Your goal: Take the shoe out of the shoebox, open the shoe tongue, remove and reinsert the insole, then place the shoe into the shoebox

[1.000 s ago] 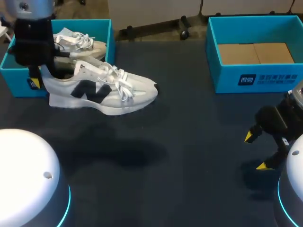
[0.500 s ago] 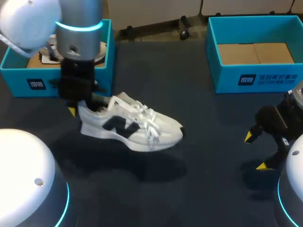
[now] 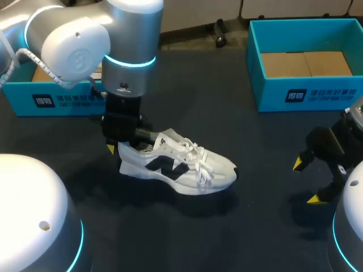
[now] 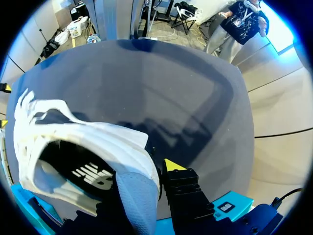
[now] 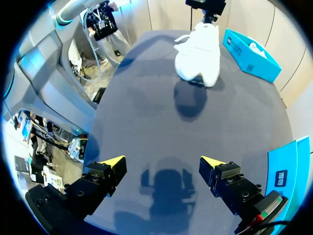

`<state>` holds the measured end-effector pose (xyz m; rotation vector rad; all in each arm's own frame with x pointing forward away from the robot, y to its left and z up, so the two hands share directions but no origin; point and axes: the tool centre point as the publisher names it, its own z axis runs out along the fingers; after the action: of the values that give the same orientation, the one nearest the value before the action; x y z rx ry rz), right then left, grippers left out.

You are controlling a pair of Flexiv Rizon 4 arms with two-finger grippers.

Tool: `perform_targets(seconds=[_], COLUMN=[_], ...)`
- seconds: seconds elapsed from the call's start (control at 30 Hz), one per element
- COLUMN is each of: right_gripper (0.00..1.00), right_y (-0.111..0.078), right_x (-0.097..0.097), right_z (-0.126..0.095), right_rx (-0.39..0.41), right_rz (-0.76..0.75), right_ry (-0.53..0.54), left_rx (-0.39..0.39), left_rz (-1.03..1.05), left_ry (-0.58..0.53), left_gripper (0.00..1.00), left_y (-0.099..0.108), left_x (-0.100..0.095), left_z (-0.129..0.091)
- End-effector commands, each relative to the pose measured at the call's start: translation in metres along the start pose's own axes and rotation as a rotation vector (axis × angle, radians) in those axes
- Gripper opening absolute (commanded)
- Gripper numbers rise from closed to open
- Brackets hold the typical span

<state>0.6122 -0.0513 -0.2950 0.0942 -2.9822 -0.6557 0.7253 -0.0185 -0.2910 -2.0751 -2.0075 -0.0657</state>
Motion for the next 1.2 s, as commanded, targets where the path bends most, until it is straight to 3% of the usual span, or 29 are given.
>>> perform_targets(seconds=[0.03,0.2,0.37,0.7,0.93,1.2], right_gripper=[1.00,1.00,1.00,1.00,1.00,1.00], right_y=[0.000,0.000,0.000,0.000,0.000,0.000], right_x=[0.000,0.000,0.000,0.000,0.000,0.000], right_z=[0.001,0.001,0.001,0.001,0.001,0.001], right_rx=[0.003,0.003,0.003,0.003,0.003,0.003], right_rz=[0.000,0.000,0.000,0.000,0.000,0.000], right_ry=[0.000,0.000,0.000,0.000,0.000,0.000], left_rx=[-0.005,-0.001,0.013,0.014,-0.044,-0.045], left_rz=[0.001,-0.002,0.013,-0.007,-0.028,-0.071], left_ry=[-0.006,-0.002,0.008,-0.035,0.022,0.017], left_gripper=[0.00,0.00,0.00,0.00,0.00,0.00], left_y=[-0.001,-0.001,-0.006,0.013,0.013,0.016], left_x=[0.003,0.001,-0.022,-0.059,-0.075,-0.084], left_z=[-0.002,0.002,0.031,0.056,0.069,0.075])
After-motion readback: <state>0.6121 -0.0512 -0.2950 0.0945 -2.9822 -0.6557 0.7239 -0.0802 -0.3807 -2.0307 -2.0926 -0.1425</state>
